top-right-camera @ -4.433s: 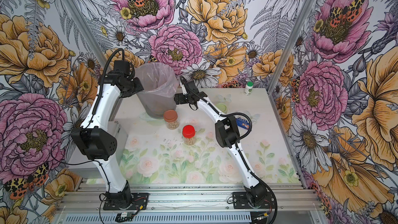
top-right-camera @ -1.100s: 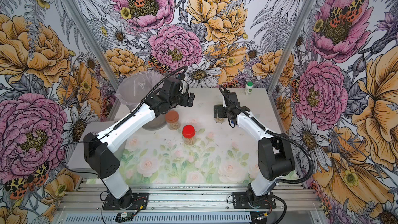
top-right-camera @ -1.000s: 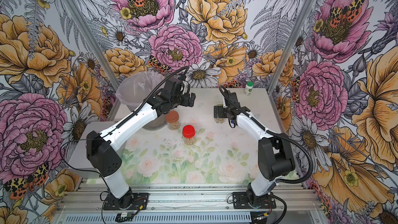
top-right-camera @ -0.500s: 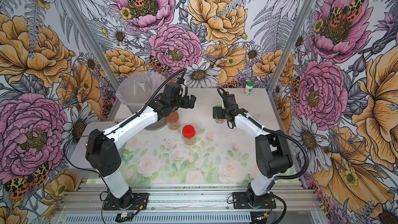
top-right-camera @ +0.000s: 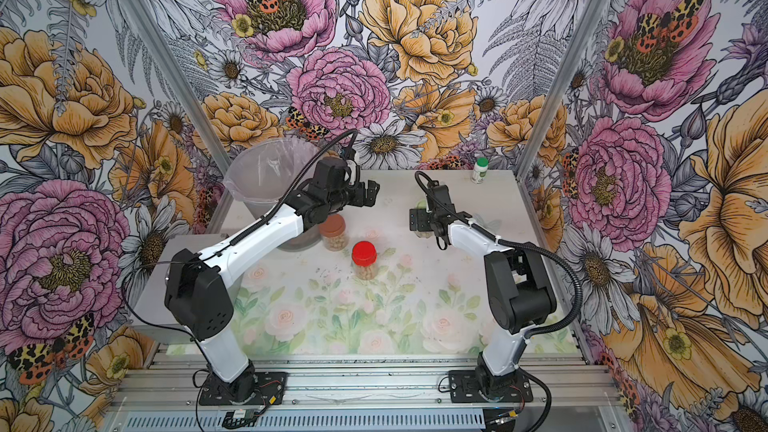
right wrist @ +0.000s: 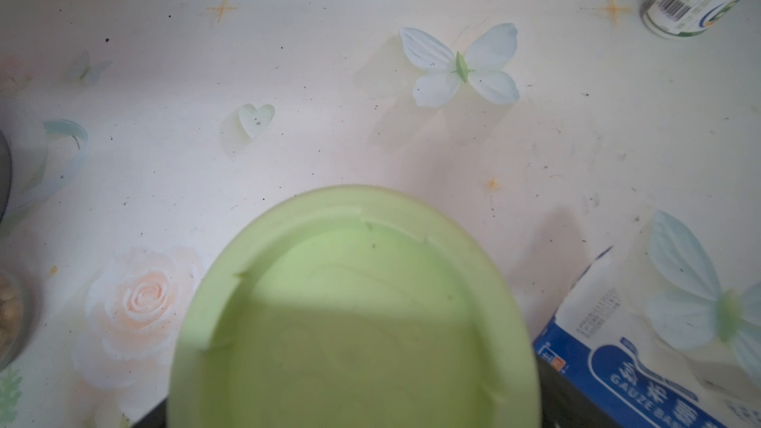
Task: Empty moldy peanuts from jars
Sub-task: Pick up the jar from the center of the board.
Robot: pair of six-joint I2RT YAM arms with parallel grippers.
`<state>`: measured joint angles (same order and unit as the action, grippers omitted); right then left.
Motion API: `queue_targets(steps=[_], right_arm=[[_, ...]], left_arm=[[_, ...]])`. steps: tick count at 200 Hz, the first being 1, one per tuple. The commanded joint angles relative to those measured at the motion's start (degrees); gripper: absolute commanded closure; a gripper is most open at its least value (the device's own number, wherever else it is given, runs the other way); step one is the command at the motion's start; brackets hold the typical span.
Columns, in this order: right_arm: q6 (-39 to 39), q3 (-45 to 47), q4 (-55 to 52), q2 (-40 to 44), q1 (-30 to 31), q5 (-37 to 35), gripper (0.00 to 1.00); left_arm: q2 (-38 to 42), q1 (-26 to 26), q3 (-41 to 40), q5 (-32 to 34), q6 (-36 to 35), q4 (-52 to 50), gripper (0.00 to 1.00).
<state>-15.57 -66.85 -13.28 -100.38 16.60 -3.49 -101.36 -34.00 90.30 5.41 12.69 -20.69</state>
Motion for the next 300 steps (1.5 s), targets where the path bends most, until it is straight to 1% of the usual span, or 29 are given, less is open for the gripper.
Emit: queue_targets(steps=[1,45,62,72,92,117,132,160,173,199,229,244,253,261,269,300], right_arm=[[-0.86,-0.19,2.88,-1.55,0.38,-1.49,0.01],[-0.75,-0.35,3.18,-2.52,0.36,-1.24,0.08],[-0.79,0.05,3.78,-2.70,0.39,-1.06,0.09],[-0.94,0.04,3.88,-2.96,0.37,-1.36,0.11],[-1.13,-0.03,3.92,-3.50,0.41,-1.70,0.18],[-1.37,-0.04,3.93,-3.77,0.29,-1.33,0.33],[-1.89,0.05,3.88,-3.57,0.22,-1.02,0.39],[-3.30,0.14,3.88,-2.44,-0.34,1.92,0.50],[-4.01,-0.04,3.79,-1.80,-0.56,3.54,0.50],[-5.71,-0.38,3.56,-0.16,-0.97,6.05,0.52],[-7.29,-1.20,2.62,2.40,-1.50,10.06,0.52],[-7.63,-1.67,1.82,3.81,-1.70,10.65,0.53],[-7.81,-1.86,1.57,4.65,-1.77,11.05,0.53],[-8.49,-2.03,1.13,5.20,-1.93,11.45,0.53],[-9.30,-2.12,0.97,6.04,-2.25,12.99,0.53],[-11.18,-2.38,0.80,9.55,-2.77,16.12,0.54]], left_arm=[[0.80,0.60,-0.87,-1.14,0.24,1.35,0.01],[0.86,0.80,-0.92,-1.39,0.26,1.35,0.01],[0.90,0.85,-0.92,-1.62,0.27,1.35,0.01],[0.89,0.86,-0.87,-1.80,0.37,1.30,0.01],[0.90,0.84,-1.00,-1.72,0.25,1.33,0.01],[0.79,0.82,-1.36,-0.52,-0.17,1.35,0.01],[0.56,0.86,-1.44,-0.06,-1.00,1.35,0.01],[-0.21,0.86,-1.36,-0.20,-3.57,1.52,0.01],[-0.82,0.80,-1.11,-1.57,-5.91,1.90,0.01],[-1.38,0.42,-2.13,-1.40,-10.10,4.30,0.01],[-0.88,0.46,-3.67,-4.96,-14.41,7.15,0.01],[-0.52,0.58,-4.99,-5.59,-15.36,10.08,0.01],[-0.34,0.74,-5.61,-7.21,-15.78,11.22,0.01],[-0.18,0.95,-6.27,-9.94,-16.78,12.20,0.01],[0.09,0.95,-6.98,-12.57,-18.43,13.11,0.01],[1.15,0.86,-9.17,-18.63,-24.69,15.23,0.01]])
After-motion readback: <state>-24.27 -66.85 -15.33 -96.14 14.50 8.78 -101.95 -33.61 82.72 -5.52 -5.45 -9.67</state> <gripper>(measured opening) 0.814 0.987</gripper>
